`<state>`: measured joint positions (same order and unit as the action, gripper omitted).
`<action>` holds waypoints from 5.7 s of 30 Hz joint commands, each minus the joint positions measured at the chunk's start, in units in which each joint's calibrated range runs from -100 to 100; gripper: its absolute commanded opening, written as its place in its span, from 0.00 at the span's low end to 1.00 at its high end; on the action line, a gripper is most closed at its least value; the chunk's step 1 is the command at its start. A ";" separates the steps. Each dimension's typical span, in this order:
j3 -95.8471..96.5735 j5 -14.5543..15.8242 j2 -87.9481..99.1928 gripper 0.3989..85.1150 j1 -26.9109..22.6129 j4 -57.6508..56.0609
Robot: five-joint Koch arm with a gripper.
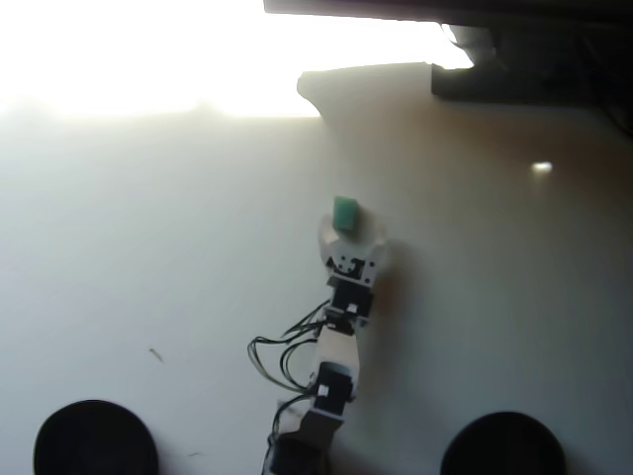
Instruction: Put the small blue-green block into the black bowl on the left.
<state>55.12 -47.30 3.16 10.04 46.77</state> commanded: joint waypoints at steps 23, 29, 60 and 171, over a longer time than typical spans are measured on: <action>-1.24 2.88 -0.21 0.03 -6.54 4.26; 4.76 3.37 17.46 0.03 -12.84 -0.44; -21.11 5.18 62.67 0.03 -45.47 -53.38; 39.61 48.35 77.45 0.58 -7.13 -37.49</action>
<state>94.92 1.05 81.82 2.91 6.38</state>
